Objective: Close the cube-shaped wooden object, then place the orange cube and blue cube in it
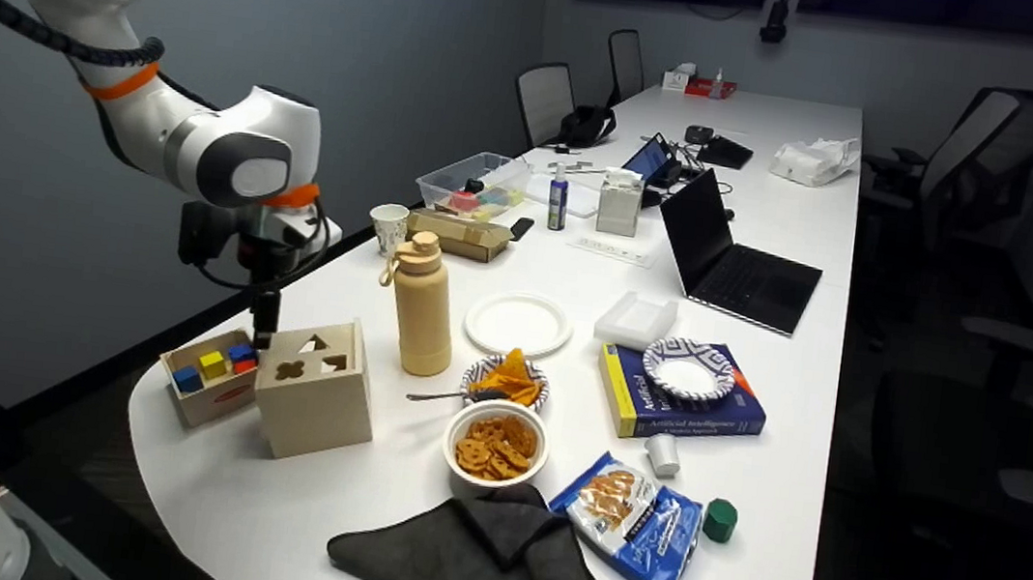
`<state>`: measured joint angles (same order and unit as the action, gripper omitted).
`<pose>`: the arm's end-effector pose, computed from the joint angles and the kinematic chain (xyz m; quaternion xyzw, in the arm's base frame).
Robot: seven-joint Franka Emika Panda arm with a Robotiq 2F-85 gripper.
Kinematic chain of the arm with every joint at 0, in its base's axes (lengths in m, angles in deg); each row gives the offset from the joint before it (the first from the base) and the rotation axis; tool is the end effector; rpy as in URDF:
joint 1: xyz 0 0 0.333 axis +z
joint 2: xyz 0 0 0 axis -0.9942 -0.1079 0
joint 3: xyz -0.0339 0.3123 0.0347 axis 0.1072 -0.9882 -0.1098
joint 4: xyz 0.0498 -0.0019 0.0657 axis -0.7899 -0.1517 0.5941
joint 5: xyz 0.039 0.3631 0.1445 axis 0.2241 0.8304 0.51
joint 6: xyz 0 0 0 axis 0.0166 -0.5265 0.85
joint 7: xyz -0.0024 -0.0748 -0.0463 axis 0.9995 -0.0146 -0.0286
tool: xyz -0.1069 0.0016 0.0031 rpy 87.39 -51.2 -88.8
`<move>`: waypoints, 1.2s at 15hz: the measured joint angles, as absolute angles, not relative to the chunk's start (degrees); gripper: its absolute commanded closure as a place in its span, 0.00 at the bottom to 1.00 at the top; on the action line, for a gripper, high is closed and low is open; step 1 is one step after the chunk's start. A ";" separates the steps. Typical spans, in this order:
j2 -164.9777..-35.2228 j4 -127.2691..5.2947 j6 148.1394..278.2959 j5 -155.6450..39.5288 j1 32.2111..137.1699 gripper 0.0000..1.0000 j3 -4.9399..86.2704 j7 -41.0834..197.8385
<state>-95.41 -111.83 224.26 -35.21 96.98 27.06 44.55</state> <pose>0.4158 0.1739 0.1934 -0.9504 0.2821 0.1226 0.0466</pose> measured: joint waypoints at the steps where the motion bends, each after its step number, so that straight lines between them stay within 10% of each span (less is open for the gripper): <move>1: -95.60 -111.85 225.34 -35.21 98.02 0.00 26.14 44.01; 18: -112.94 -103.70 235.11 -31.23 102.27 0.00 18.08 46.52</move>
<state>-112.94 -103.70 235.11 -31.23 102.27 18.08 46.52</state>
